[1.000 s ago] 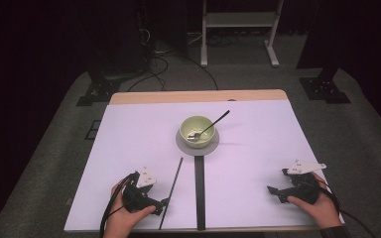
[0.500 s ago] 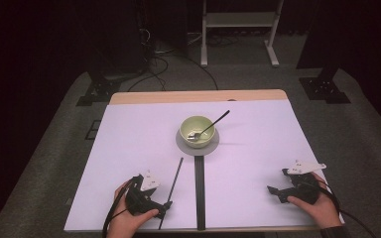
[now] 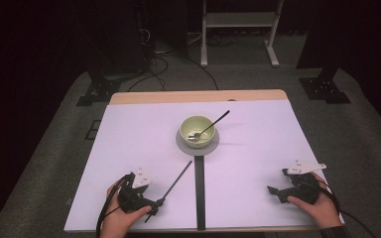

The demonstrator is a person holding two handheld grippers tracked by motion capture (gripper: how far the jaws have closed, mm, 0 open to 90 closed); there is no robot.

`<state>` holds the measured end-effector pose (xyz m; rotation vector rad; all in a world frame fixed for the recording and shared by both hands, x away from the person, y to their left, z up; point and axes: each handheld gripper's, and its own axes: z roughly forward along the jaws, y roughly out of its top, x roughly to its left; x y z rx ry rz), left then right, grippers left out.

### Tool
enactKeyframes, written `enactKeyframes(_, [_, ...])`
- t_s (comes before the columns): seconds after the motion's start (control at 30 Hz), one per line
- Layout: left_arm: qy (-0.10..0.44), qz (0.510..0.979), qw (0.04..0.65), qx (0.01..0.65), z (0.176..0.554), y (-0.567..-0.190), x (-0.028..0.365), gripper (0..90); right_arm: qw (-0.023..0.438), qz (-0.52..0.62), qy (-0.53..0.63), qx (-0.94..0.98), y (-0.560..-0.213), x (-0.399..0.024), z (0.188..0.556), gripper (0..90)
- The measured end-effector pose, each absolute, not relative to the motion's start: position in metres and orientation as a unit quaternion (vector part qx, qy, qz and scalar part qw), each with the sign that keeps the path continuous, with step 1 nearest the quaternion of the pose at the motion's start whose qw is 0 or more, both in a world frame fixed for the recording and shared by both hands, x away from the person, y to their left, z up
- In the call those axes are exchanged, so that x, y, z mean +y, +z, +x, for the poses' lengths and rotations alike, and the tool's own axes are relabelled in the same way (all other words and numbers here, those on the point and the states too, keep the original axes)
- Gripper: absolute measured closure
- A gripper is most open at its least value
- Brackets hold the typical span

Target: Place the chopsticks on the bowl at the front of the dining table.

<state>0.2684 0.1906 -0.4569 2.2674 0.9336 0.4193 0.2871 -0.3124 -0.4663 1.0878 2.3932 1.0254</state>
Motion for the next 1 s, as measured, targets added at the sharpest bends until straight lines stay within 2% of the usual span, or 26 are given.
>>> enactKeyframes(1.0, [0.159, 0.851, 0.333, 0.372, 0.281, -0.459, 0.22, 0.0, 0.159, 0.38, 0.359, 0.837, -0.466, -0.313, 0.287, 9.9])
